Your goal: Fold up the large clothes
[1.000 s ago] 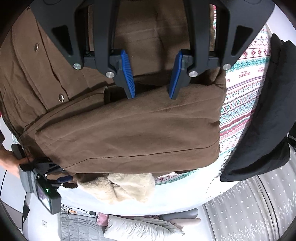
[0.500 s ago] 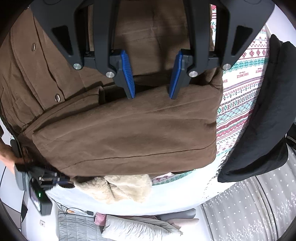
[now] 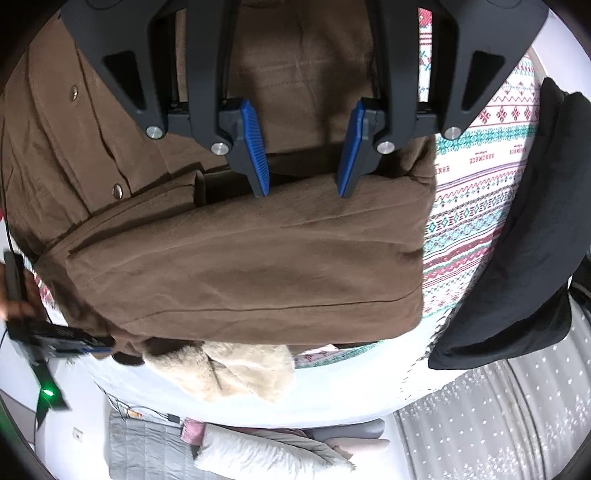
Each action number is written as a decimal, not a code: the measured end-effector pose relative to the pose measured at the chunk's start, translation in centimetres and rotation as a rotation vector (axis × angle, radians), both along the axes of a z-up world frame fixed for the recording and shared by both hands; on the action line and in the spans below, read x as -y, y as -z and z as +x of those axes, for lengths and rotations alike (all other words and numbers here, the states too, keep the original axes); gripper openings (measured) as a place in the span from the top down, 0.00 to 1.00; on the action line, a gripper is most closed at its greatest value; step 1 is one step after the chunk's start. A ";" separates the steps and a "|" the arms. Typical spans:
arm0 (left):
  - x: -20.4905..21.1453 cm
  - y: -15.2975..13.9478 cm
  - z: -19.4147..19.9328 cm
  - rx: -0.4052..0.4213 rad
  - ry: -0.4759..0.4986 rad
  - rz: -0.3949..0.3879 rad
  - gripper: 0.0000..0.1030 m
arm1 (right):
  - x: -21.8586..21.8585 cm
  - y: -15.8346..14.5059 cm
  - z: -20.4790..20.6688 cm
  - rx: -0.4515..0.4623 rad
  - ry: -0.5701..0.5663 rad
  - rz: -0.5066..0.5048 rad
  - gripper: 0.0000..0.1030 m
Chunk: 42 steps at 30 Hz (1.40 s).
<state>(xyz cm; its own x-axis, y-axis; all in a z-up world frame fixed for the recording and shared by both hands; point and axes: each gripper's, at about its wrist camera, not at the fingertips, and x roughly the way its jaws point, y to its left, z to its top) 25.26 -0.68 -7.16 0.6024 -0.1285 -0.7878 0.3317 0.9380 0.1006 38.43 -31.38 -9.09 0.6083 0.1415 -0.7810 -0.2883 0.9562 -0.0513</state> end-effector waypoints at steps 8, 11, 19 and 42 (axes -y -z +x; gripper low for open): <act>-3.3 -1.0 -2.3 0.002 -0.053 -0.013 0.55 | -3.6 -3.5 -9.4 -0.018 -0.141 0.050 0.59; -6.0 -0.2 -3.6 -0.043 -0.118 -0.042 0.55 | -4.4 -3.7 -14.1 -0.084 -0.179 0.159 0.59; -10.7 4.6 -8.7 -0.183 -0.225 -0.036 0.55 | -3.2 1.4 -22.0 -0.335 -0.040 0.183 0.59; -16.6 -4.2 -25.7 0.074 -0.319 -0.295 0.43 | 1.6 -20.4 -51.0 0.294 -0.055 0.373 0.28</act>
